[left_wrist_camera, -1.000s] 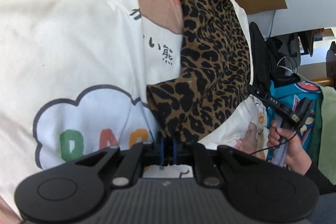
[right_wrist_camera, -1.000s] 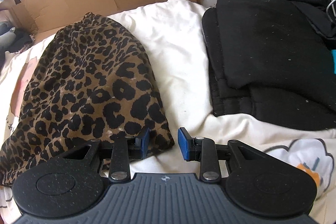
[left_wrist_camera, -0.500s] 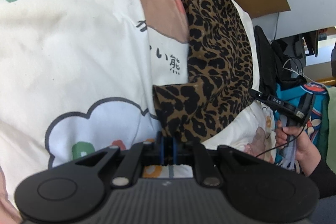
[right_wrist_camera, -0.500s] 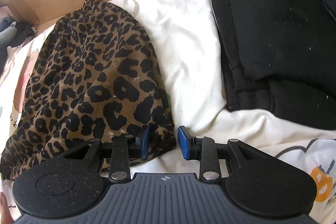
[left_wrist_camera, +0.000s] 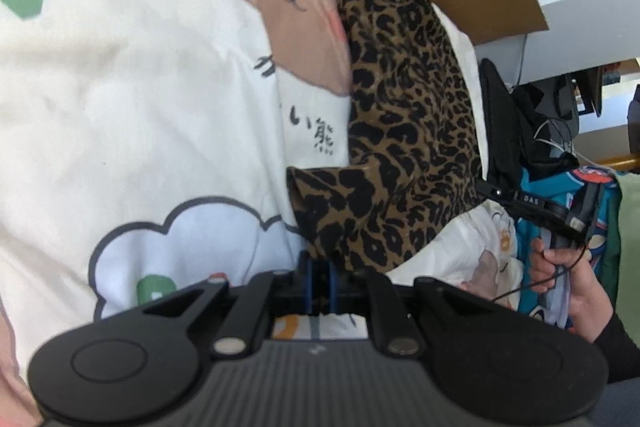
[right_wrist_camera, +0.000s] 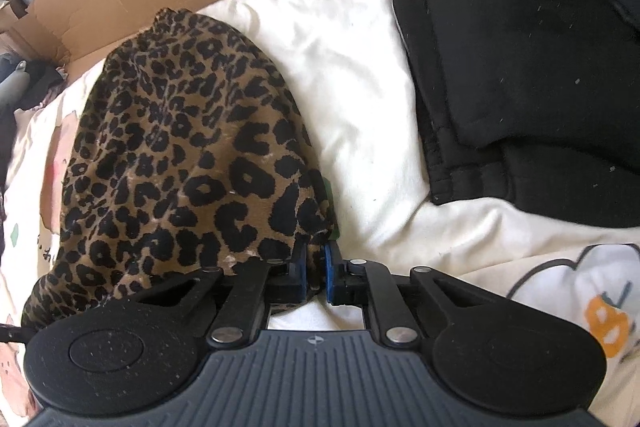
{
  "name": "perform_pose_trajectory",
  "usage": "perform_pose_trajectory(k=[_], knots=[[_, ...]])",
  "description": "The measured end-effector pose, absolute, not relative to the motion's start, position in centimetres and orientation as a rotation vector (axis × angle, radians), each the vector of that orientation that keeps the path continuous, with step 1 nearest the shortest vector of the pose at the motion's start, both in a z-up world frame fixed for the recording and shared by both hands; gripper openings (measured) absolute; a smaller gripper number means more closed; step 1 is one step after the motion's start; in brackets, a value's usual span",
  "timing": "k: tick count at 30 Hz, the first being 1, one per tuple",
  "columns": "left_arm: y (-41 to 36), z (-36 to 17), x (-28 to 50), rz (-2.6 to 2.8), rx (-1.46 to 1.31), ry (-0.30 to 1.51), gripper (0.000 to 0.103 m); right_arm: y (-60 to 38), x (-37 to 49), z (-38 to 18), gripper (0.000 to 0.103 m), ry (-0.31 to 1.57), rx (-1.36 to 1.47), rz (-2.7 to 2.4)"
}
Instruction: Fold clothes
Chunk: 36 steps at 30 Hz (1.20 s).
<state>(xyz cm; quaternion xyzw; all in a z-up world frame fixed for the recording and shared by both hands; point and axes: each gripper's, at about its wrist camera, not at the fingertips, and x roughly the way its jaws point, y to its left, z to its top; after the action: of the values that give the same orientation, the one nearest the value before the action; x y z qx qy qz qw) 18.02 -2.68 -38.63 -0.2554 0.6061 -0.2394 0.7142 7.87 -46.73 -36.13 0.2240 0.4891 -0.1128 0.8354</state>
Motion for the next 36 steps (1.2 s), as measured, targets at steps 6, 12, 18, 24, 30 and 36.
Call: perform_pose_trajectory(k=[6,12,18,24,30,36], knots=[[-1.4,-36.5,17.6,-0.511,-0.557,1.320,0.008,-45.8,6.5,-34.0,0.006,1.018,0.502,-0.219],[0.0,-33.9,17.6,-0.502,-0.544,1.283,0.008,-44.9,5.1,-33.2,0.006,1.050,0.567,-0.171],[1.2,-32.6,17.2,-0.486,-0.520,1.283,0.008,-43.8,3.9,-33.4,0.006,1.094,0.617,-0.115],[2.6,-31.9,16.3,-0.454,-0.504,1.286,0.008,-42.7,2.8,-33.1,0.006,1.132,0.638,-0.049],[2.6,-33.9,16.5,-0.420,-0.498,1.307,0.008,-42.4,3.1,-33.6,0.005,1.156,0.619,-0.020],[2.1,-37.1,16.8,-0.404,-0.493,1.360,0.008,-43.1,4.4,-36.4,0.007,1.185,0.612,-0.043]])
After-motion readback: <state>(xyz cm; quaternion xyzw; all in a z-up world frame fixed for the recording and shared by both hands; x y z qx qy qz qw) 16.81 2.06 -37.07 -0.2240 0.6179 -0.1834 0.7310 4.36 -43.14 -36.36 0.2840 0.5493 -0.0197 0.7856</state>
